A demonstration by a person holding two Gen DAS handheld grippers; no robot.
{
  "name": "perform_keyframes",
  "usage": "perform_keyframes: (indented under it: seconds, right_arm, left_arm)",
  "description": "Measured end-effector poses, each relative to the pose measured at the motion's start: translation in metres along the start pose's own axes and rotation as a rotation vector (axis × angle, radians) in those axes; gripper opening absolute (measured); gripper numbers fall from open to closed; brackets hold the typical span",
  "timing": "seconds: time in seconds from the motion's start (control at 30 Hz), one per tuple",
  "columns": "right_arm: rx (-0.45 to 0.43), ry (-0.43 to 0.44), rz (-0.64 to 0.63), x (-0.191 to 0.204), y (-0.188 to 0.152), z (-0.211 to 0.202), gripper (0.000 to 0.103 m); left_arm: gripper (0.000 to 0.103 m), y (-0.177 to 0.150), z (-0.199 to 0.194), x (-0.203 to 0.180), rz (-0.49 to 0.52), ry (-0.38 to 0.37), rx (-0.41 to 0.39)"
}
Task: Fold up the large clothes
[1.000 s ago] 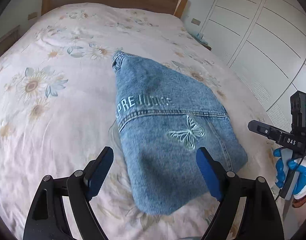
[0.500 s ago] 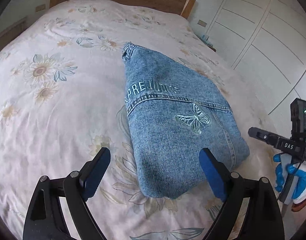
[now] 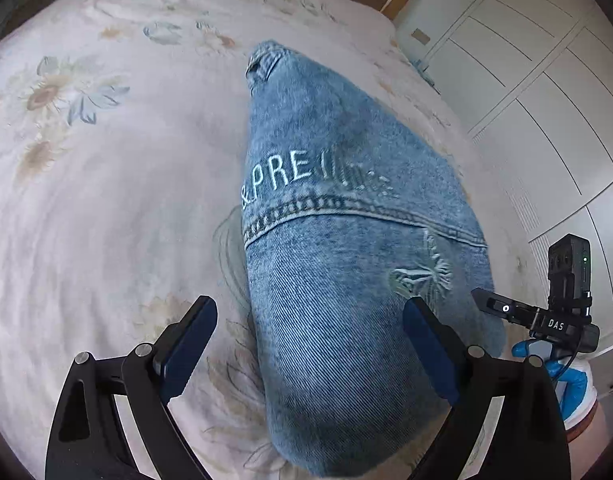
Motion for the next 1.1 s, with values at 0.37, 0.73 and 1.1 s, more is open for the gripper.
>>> perform_keyframes:
  seconds: [0.37,0.73,1.1]
  right_arm:
    - [0.071,0.208,0.045,-0.012,0.003,0.021,0.093]
    - [-0.014,0.341,0.028,0.000,0.004,0.021,0.029]
    - [-0.059,0.396,-0.116,0.089,0.015,0.021,0.028]
  left_arm:
    - [0.096,-0.005,0.026,0.014,-0.079,-0.191,0.050]
    - [0.040,-0.003,-0.022,0.026,-0.101,-0.286,-0.052]
    - [0.043,-0.021,-0.110,0.099,-0.114,-0.142,-0.125]
Point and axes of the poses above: each gripper's, at about its wrist camera, not at the fingertips, and z roughly the way its jaws point, x to its left, y to its top, the point moved 2 cm from there along z, roughly the way its jaws point, and after that the axes turned 3 degrees about z, right-handed, at the moved point
